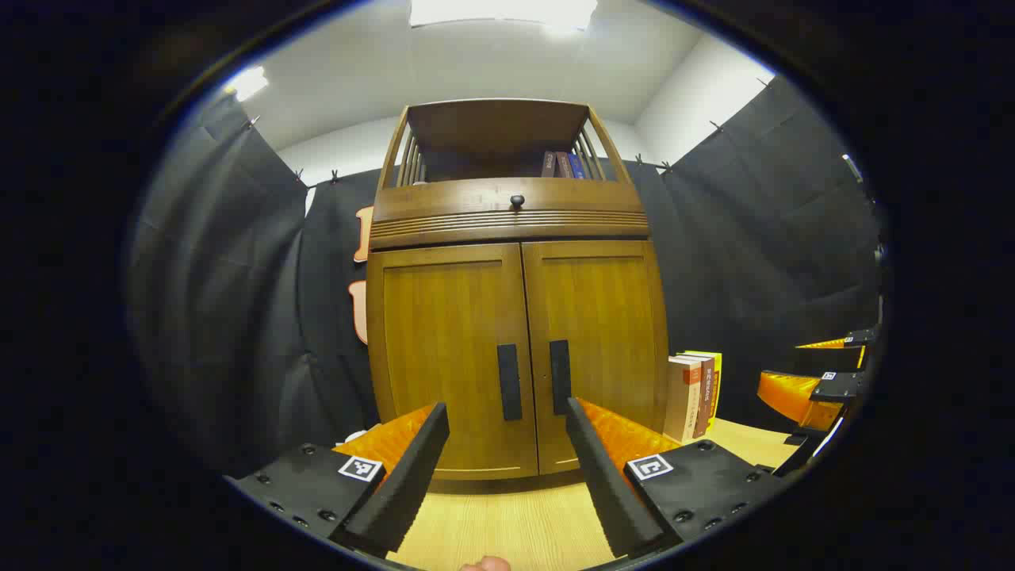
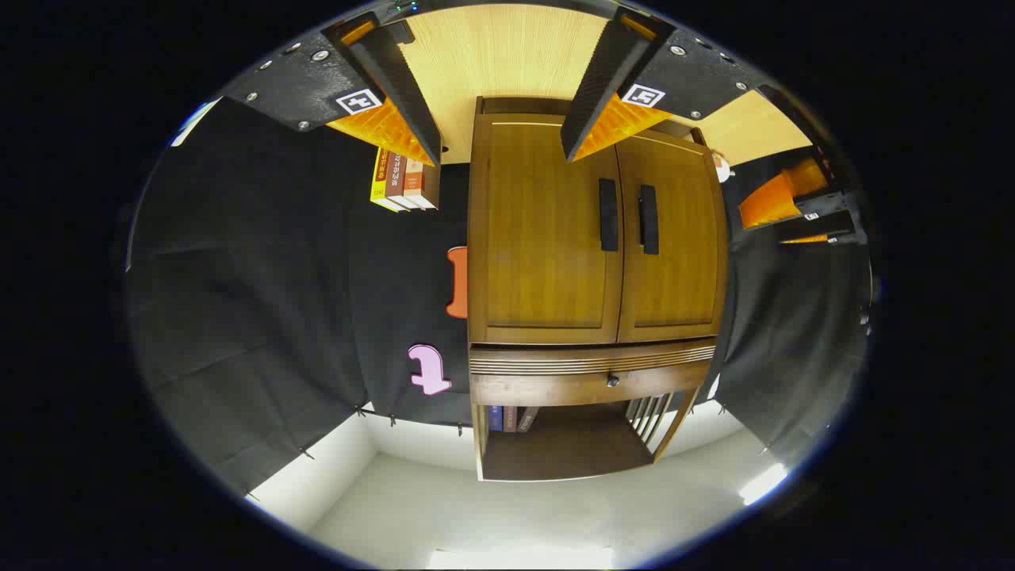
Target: Open the right door of the double-door shoe cabinet with the right hand, and open the left door with the left hand.
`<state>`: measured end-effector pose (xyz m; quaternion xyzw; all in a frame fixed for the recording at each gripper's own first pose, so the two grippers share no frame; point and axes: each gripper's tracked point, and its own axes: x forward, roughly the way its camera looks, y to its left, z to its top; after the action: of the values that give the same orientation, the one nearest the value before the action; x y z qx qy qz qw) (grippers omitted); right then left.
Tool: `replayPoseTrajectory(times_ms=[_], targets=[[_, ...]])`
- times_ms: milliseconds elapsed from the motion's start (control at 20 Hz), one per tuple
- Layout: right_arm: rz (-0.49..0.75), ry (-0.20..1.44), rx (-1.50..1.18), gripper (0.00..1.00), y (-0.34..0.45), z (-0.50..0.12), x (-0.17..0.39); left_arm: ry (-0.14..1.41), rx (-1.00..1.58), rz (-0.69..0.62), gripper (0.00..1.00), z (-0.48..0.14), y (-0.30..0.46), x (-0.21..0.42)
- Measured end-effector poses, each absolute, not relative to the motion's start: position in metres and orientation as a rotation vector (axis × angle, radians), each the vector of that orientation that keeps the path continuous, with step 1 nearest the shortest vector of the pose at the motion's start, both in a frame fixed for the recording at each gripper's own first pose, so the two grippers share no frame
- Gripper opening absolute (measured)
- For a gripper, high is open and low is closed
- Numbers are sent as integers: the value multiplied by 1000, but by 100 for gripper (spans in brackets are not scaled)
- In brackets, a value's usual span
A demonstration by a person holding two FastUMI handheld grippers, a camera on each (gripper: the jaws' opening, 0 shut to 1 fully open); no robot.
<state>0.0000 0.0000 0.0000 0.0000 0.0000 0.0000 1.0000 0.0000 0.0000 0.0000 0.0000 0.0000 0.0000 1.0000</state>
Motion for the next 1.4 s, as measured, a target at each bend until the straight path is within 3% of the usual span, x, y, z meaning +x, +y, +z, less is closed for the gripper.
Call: replayPoseTrajectory(times_ms=[50,100,1150,1250,1400], targets=[[-4,-6,-1,99,-2,3,1,5,-16,1,94,0,0,1],[-12,-10,-9,94,-5,4,2,14,-33,5,94,-5,-1,1],[-47,-11,-22,94,-8,1,5,71,-93,79,94,-25,33,8],[-43,-11,-23,94,-6,1,6,74,-98,81,99,-26,34,7],[-47,-7,-26,94,-7,0,6,73,-90,83,96,-25,36,7]])
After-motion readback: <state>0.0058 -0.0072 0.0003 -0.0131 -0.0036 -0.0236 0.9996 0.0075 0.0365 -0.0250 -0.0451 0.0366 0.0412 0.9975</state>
